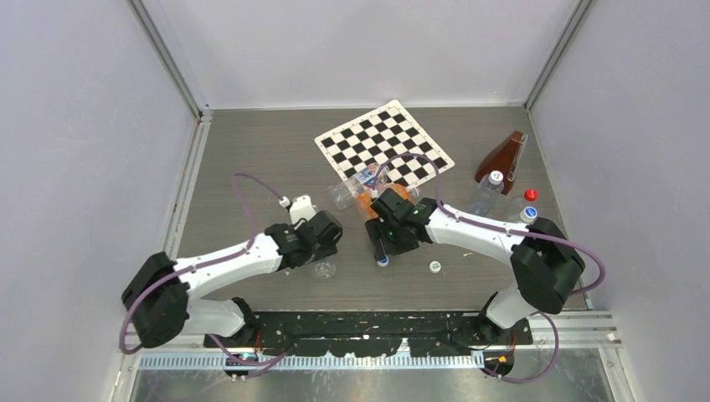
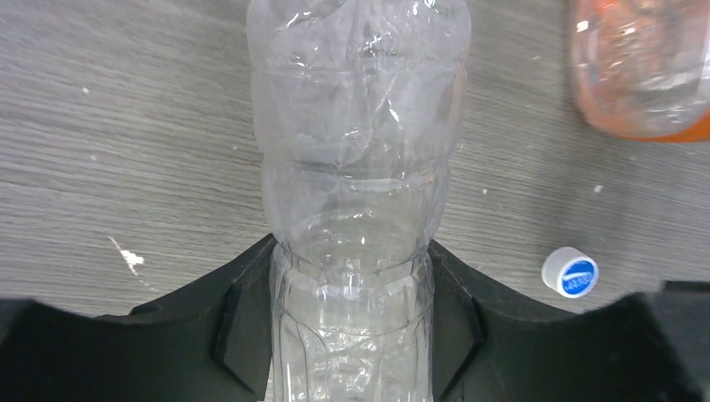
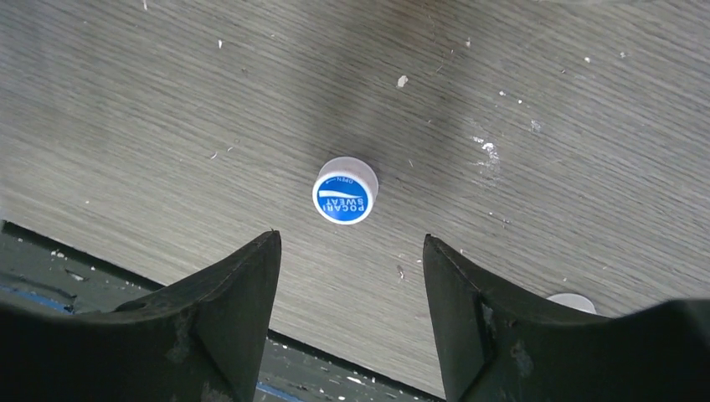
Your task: Screw on the bottle caps
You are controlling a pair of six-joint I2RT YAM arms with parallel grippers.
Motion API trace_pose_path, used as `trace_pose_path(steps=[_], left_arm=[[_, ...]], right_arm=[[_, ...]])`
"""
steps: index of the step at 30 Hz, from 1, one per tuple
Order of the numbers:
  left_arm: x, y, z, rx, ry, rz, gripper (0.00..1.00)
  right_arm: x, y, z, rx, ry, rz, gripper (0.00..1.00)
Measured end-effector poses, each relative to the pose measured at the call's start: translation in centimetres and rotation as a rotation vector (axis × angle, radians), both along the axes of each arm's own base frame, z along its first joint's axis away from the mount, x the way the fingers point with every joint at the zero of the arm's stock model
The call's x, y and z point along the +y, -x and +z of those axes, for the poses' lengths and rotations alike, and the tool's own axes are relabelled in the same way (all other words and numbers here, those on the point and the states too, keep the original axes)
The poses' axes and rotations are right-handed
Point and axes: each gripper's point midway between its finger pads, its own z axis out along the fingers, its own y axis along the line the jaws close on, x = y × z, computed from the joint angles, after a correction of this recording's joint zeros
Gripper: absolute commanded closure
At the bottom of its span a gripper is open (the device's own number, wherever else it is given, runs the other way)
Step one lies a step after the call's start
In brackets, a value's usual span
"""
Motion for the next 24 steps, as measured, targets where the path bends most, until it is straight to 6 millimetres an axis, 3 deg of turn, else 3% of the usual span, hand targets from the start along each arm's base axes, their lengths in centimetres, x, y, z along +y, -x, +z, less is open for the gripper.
trace_pose_path(steps=[5,15,24], left_arm=[[1.2,-0.3,3.5,-0.117,0.0,-0.075,0.47],[4.5,0.3,8.3,-0.336,-0.025,-0.22,0.44],[6.2,1.0,11.9,-0.514,-0.055,-0.361,0.44]], right_arm=[[0.2,-0.2,-1.2,-0.004,0.033,-0.012,0.37],[0.4,-0.2,-4.0,0.015,0.094,-0.037,0.45],[0.9,-0.6,-4.2,-0.004,0.096,-0.059,0.74]])
